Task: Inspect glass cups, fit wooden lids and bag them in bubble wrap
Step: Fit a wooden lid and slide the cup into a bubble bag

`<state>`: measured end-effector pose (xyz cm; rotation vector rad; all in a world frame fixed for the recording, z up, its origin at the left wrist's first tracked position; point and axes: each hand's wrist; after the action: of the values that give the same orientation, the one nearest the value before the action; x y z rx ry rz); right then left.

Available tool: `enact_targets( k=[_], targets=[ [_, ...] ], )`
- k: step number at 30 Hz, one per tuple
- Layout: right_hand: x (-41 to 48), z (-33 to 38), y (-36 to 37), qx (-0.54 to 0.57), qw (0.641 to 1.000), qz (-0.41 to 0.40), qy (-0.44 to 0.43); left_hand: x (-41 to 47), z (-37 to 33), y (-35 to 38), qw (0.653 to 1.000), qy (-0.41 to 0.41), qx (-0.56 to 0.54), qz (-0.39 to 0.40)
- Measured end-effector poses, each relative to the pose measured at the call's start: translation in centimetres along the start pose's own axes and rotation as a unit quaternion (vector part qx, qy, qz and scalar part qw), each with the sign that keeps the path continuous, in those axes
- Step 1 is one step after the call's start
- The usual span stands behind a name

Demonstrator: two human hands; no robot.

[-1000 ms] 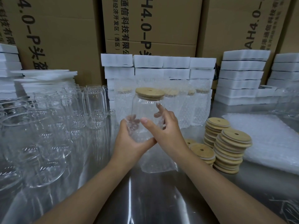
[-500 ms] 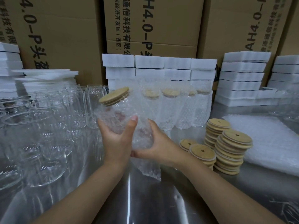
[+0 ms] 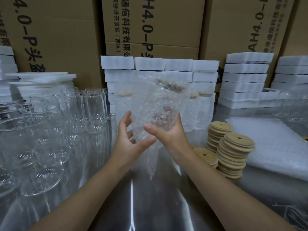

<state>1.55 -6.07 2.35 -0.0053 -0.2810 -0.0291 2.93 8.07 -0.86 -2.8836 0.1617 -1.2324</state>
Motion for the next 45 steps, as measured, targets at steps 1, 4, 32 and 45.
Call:
enact_targets(
  k=[1, 4, 32, 45],
  targets=[
    [0.1, 0.1, -0.2, 0.005, 1.000, -0.006, -0.003, 0.0, 0.3, -0.2, 0.999, -0.017, 0.014, 0.041],
    [0.1, 0.2, -0.4, -0.013, 1.000, -0.019, -0.014, -0.3, 0.5, -0.4, 0.987, -0.050, 0.088, 0.127],
    [0.7, 6.6, 0.7, -0.449, 0.893, -0.016, -0.026, 0.0, -0.3, 0.6, 0.994, 0.039, 0.083, -0.056],
    [8.9, 7.4, -10.9, -0.458, 0.859, -0.213, 0.082, -0.2, -0.1, 1.0, 0.989, 0.065, 0.129, -0.009]
  ],
)
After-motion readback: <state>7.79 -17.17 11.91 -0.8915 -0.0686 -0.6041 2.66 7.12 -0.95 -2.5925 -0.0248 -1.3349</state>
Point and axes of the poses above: each hand's wrist, its own x-axis towards the middle knuckle, its own y-axis out of the palm, z = x × y, and after that the axes turned 13 degrees about y, right-handed
